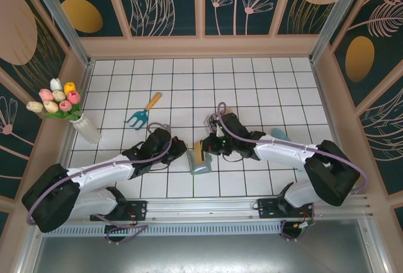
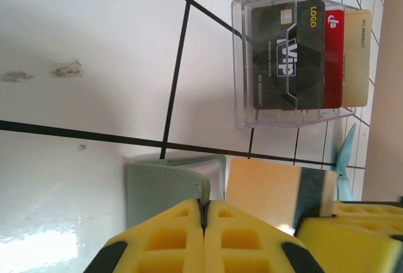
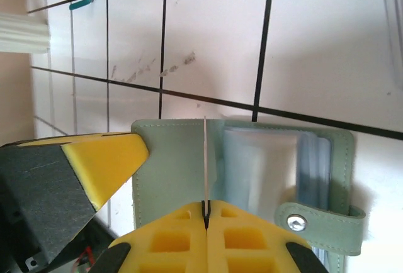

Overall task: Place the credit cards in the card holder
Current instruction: Open the card holder at the center of the table.

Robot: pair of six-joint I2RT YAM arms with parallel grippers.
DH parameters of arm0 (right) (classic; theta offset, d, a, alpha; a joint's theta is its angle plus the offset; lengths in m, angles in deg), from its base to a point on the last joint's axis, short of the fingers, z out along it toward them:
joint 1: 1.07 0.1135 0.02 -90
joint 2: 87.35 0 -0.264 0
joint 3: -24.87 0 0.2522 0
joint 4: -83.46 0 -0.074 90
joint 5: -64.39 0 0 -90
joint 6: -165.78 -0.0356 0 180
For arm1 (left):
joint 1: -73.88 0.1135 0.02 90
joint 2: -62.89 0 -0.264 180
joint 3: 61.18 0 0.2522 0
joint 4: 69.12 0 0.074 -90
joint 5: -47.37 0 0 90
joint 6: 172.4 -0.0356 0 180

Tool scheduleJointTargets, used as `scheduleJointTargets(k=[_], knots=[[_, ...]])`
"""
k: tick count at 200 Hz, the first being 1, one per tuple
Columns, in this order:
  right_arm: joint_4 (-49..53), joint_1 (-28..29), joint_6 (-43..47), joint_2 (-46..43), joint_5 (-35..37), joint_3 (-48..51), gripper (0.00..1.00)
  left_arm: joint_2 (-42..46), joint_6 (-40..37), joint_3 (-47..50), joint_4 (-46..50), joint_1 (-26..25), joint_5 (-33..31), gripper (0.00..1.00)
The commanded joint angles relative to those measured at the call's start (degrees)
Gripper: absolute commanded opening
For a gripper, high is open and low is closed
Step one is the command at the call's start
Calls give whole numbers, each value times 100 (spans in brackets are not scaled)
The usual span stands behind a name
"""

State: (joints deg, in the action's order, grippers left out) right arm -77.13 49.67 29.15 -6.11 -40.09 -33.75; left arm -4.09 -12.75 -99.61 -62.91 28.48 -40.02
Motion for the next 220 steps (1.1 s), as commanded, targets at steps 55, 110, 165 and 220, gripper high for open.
scheduleJointTargets(k=[55,110,165,220], knots=[[2375,700,427,777,2216,-1050,1,-210,-302,-82,475,-27,-173,0],[2589,615,427,513,2410,-985,1,-190,-539,-117,786,-25,-310,0],[2031,511,454,459,1873,-657,2,-339,-812,-122,854,-29,-315,0],[2152,498,213,238,2270,-814,2,-546,-1075,-284,1067,-29,-313,0]])
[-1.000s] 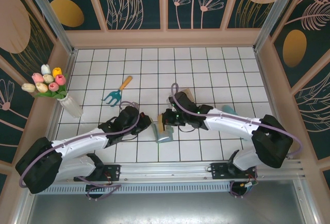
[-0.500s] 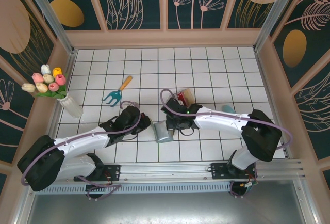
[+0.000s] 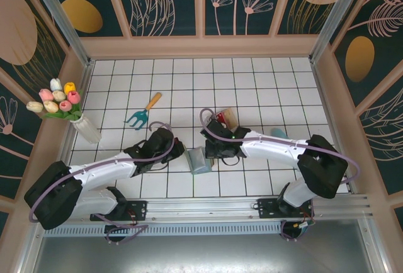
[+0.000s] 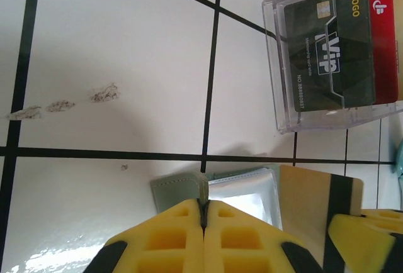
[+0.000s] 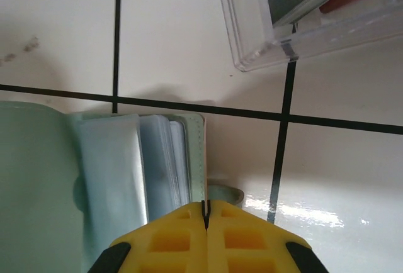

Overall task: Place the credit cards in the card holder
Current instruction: Open the card holder at the center of the table.

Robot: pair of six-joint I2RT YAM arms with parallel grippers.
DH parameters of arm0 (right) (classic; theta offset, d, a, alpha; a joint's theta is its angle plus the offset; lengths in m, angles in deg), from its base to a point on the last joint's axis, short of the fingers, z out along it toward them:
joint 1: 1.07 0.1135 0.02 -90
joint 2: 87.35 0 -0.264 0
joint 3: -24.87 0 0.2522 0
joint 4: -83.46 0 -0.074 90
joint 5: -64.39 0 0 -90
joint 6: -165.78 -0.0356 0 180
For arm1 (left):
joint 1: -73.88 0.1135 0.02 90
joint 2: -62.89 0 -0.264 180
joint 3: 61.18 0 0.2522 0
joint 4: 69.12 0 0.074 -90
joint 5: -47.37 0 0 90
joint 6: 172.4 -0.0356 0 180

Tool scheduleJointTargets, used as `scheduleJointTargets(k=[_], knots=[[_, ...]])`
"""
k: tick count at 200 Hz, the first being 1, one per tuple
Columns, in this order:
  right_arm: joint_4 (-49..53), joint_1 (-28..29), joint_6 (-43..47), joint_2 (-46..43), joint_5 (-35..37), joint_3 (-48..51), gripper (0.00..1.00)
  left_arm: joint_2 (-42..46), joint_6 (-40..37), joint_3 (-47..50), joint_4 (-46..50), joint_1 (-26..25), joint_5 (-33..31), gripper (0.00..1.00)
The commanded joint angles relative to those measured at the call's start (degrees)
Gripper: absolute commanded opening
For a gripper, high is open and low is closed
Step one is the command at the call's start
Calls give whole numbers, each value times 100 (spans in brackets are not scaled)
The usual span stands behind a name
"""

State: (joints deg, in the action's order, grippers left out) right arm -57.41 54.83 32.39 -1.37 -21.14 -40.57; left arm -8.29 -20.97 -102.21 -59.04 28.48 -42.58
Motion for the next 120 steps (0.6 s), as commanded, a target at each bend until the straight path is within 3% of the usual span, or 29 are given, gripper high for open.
scheduleJointTargets(k=[1,14,70,120], knots=[[198,-18,-109,-242,395,-145,2,-126,-253,-29,687,-29,-58,0],[250,-31,-28,-321,477,-180,2,-84,-309,-34,714,-25,-67,0],[-371,-88,116,-205,-473,7,2,5,-445,-14,847,-29,-59,0],[34,-60,68,178,-2,-121,1,16,-556,-72,1044,-29,-98,0]])
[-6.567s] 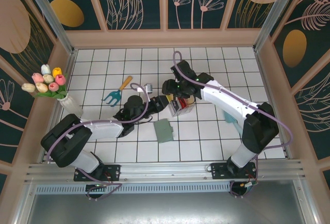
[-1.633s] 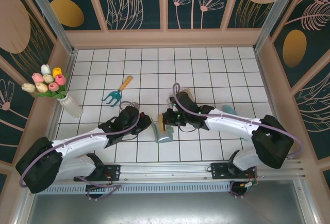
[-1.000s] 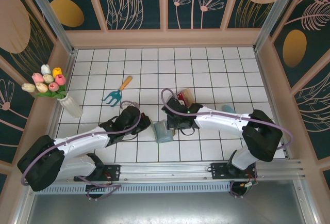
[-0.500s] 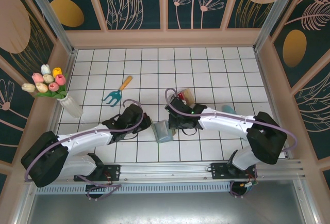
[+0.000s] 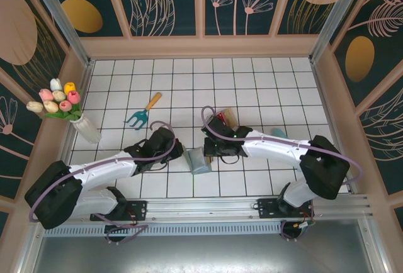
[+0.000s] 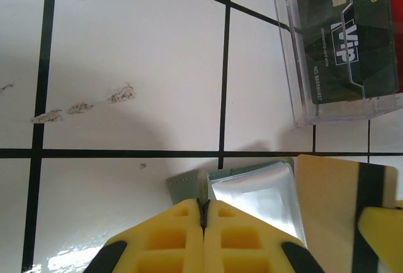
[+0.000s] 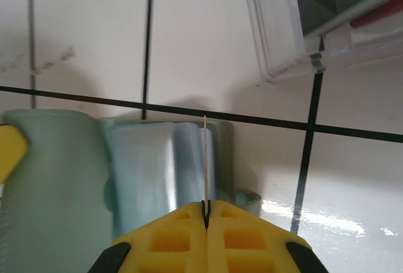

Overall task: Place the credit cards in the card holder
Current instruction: Open the card holder at the center of the table, then flip over the card slot in the card holder.

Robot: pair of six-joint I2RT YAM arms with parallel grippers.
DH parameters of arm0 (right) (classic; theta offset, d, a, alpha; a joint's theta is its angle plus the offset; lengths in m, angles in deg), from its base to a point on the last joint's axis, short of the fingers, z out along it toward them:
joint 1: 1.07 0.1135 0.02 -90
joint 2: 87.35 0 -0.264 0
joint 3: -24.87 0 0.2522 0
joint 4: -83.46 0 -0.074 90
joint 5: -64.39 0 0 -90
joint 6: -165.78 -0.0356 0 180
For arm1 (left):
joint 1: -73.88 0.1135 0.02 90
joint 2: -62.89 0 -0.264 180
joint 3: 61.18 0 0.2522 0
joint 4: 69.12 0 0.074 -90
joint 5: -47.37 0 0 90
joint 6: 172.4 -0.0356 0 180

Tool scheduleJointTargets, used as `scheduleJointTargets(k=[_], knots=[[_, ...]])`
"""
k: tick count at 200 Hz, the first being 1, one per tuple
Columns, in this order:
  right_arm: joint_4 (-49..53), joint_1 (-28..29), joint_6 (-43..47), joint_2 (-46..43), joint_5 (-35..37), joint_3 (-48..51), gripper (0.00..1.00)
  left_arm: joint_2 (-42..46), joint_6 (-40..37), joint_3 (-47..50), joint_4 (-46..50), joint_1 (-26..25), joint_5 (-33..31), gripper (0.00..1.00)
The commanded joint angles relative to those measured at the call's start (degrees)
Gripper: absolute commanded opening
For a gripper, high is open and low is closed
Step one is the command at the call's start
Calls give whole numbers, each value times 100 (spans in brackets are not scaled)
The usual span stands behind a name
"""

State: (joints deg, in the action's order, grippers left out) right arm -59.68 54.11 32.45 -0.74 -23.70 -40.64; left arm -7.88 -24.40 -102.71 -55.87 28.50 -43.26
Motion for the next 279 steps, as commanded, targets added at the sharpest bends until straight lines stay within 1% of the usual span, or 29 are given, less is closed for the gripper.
scheduleJointTargets(k=[1,24,35,51,60,68,80,92,107,121,134,157,203,223,265,279], knots=[[264,12,62,113,260,-106,1,-25,-216,-24,737,-32,-37,0],[170,8,147,108,140,-58,1,-33,-322,-53,922,-27,-134,0],[-32,3,192,130,-75,-23,2,-51,-392,-45,979,-24,-157,0],[-364,11,132,168,-566,32,2,-118,-527,-23,1055,-31,-190,0],[-421,11,90,240,-692,8,2,-174,-607,-39,1132,-28,-206,0],[-379,28,72,302,-671,-49,2,-230,-677,-57,1204,-27,-230,0],[-218,47,64,329,-427,-139,2,-258,-689,-79,1297,-25,-279,0],[-7,45,77,255,-172,-221,1,-242,-688,-80,1307,-31,-287,0],[124,30,148,67,-20,-261,2,-161,-673,-53,1293,-29,-330,0],[30,-23,205,-24,-78,-212,2,-114,-681,-12,1282,-30,-391,0],[-165,-64,212,22,-451,-124,2,-152,-715,9,1265,-27,-429,0],[-312,-23,116,179,-594,-54,2,-282,-686,91,1014,-25,-322,0],[-1226,-29,-85,120,-1277,140,2,-510,-445,236,355,-26,-147,0],[-1425,-24,-99,169,-1472,123,2,-568,-331,267,99,-26,-135,0],[-1600,-33,-256,432,-1433,314,2,-633,1,373,-411,-25,-146,0],[-1944,-31,-342,456,-1514,516,2,-593,151,470,-532,-24,-195,0]])
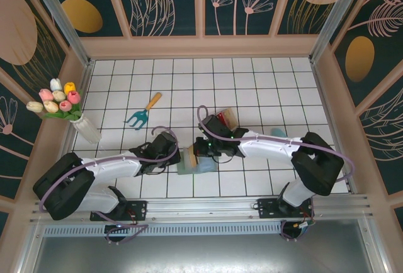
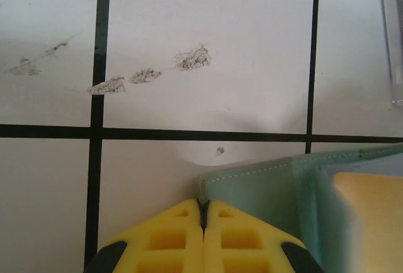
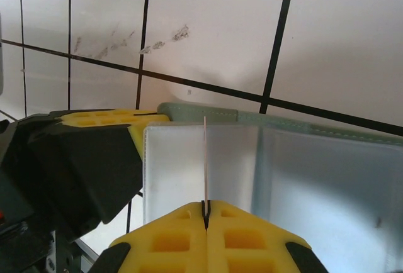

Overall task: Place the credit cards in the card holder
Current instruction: Flip over the card slot in the card holder.

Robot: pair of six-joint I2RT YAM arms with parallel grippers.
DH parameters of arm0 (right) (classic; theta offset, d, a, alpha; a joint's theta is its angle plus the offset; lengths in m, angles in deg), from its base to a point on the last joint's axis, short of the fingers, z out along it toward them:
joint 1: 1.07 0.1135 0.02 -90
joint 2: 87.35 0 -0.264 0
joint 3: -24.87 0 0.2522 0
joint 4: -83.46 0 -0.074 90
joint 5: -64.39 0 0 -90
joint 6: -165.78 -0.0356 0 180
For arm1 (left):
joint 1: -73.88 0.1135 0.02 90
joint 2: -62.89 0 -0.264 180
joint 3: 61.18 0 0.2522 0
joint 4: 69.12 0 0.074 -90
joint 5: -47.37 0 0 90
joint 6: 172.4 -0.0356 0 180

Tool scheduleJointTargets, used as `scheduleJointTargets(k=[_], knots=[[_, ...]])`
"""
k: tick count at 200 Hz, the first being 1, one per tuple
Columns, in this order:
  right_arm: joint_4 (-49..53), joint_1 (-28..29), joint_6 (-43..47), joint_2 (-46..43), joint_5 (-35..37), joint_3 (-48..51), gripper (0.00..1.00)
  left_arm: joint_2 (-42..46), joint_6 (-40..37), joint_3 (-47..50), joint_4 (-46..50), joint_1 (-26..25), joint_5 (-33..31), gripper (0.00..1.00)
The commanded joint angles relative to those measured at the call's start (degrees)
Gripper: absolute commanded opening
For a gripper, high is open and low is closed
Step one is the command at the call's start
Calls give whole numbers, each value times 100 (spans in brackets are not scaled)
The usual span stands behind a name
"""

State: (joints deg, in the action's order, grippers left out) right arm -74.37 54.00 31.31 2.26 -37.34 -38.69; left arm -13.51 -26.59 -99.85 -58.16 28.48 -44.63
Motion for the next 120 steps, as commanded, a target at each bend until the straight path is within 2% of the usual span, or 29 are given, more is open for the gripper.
scheduleJointTargets(k=[1,14,23,40,54,61,85,96,110,120], knots=[[-513,-21,-237,155,-161,339,2,-27,378,190,-297,-21,-60,0],[-741,-31,-368,219,-233,461,2,117,501,233,-92,-26,-209,1],[-686,-22,-392,308,-149,440,2,297,600,303,60,-27,-334,12],[-505,-13,-406,451,19,407,2,733,708,445,271,-22,-487,23],[-450,-9,-421,465,100,410,1,1127,834,535,509,-28,-610,41],[-410,-11,-416,459,131,404,1,1322,868,590,568,-28,-647,46],[-379,-18,-387,411,157,416,2,1926,907,768,351,-21,-495,48],[-454,-18,-370,387,105,445,1,2117,861,891,-84,-28,-267,46],[-613,-22,-404,310,43,517,1,2145,803,1021,-694,-24,78,47],[-682,-43,-420,251,22,553,1,2022,752,996,-778,-26,195,49]])
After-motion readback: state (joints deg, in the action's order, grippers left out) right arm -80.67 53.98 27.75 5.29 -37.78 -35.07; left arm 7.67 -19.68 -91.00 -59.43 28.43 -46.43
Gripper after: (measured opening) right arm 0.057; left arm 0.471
